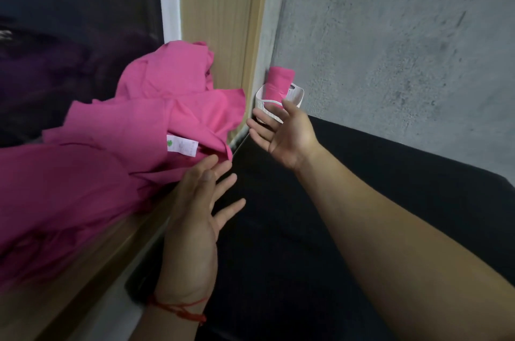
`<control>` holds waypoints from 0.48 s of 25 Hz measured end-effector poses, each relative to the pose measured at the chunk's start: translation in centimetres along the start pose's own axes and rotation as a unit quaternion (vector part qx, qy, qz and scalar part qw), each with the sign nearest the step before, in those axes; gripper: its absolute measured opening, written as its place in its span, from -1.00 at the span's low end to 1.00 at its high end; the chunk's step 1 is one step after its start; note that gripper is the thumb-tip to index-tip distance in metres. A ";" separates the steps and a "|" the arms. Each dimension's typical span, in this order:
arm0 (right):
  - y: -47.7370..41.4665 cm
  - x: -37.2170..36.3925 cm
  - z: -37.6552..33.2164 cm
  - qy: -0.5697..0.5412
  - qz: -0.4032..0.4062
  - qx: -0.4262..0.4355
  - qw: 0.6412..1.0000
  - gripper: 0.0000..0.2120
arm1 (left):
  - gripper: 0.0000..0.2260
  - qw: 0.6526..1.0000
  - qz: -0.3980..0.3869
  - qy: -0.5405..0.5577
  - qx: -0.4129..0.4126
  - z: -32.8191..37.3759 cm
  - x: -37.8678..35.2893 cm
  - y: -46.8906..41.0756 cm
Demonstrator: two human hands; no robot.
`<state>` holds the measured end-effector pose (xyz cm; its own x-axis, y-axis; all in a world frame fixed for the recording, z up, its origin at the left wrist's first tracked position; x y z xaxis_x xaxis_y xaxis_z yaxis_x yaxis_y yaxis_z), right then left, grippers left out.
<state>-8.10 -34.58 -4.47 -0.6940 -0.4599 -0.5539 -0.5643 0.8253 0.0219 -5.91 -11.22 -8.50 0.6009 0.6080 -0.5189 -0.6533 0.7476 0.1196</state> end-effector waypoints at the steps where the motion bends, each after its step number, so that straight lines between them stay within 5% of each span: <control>1: 0.2 -0.5 0.0 0.013 -0.006 -0.002 1.000 -0.67 | -0.60 1.000 0.006 0.004 -0.002 0.2 0.1 0.2; 8: 2.0 -6.8 1.7 0.209 -0.115 0.028 0.971 -0.84 | -0.80 0.998 0.048 0.025 -0.039 2.0 1.9 0.5; 12: 3.0 -11.1 4.0 0.420 -0.239 0.151 0.863 -0.74 | -0.83 0.989 0.106 -0.001 -0.107 2.8 2.4 0.5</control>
<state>-0.30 -25.64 -1.55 -0.5659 -0.7413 0.3609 -0.8209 0.4658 -0.3305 -3.50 -8.59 -7.30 0.4417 0.7453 -0.4995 -0.8465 0.5306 0.0432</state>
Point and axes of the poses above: each hand's wrist, its own y-axis away from the middle knuckle, its own x-axis out of the back of the hand, z = x × y, the point moved 2 cm from there along -y, towards the middle knuckle, and after that the axes turned 13 degrees about x, right-handed, at the moved point
